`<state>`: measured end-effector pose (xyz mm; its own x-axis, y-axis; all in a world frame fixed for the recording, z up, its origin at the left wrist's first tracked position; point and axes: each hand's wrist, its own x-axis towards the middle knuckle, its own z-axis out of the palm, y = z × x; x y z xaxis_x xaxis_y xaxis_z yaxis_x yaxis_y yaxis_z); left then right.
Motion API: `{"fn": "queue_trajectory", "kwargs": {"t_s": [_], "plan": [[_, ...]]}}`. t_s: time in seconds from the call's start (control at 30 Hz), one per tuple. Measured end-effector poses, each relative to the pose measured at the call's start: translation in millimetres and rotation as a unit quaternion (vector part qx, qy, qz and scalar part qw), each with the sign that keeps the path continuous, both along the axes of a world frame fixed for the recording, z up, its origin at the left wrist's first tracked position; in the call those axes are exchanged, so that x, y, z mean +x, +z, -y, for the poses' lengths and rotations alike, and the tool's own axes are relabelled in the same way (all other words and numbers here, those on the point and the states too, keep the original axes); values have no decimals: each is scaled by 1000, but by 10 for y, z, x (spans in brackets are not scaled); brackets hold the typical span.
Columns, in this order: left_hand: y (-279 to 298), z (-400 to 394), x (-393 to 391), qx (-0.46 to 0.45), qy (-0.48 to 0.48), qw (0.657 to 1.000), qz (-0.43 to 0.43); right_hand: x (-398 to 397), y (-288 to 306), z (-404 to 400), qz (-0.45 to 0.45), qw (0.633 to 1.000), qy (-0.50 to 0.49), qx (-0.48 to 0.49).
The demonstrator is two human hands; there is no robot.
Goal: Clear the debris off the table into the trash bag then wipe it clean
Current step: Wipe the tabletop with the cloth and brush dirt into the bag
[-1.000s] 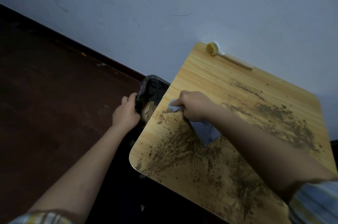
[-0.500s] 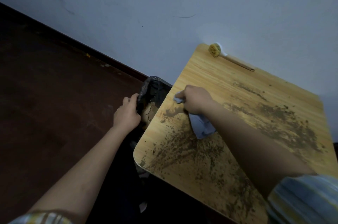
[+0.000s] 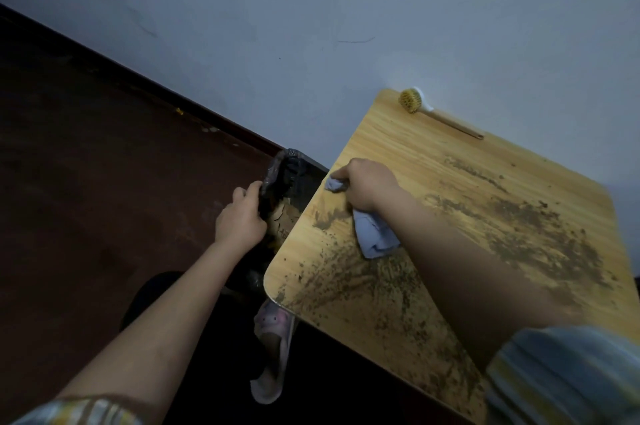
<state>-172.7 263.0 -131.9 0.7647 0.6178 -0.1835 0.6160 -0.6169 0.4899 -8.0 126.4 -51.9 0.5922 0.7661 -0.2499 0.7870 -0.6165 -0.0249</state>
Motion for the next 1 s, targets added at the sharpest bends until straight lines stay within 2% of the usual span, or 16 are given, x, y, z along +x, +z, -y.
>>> {"fn": "queue_trajectory", "kwargs": {"t_s": [0.07,0.23,0.47,0.57,0.7,0.8,1.0], "plan": [[6,-12,-58,-1,4,1000,-2,-106,-48,-58,-11,1000,-4,-19],[-18,-25,-178,-8,9,1000,-3,-353,-102,-52,-12,996,87,-7],[-25,66,-303,-19,13,1000,-3,-551,-49,113,-49,978,196,-56],[-32,108,-342,-24,13,1000,4,-458,79,162,-25,984,174,-35],[-47,162,-418,-29,15,999,-2,-375,150,125,64,995,68,-28],[-44,176,-481,-33,9,999,-8,-475,132,14,28,998,20,-57],[-55,186,-633,-44,17,999,-10,-673,3,-19,-13,995,91,-40]]}}
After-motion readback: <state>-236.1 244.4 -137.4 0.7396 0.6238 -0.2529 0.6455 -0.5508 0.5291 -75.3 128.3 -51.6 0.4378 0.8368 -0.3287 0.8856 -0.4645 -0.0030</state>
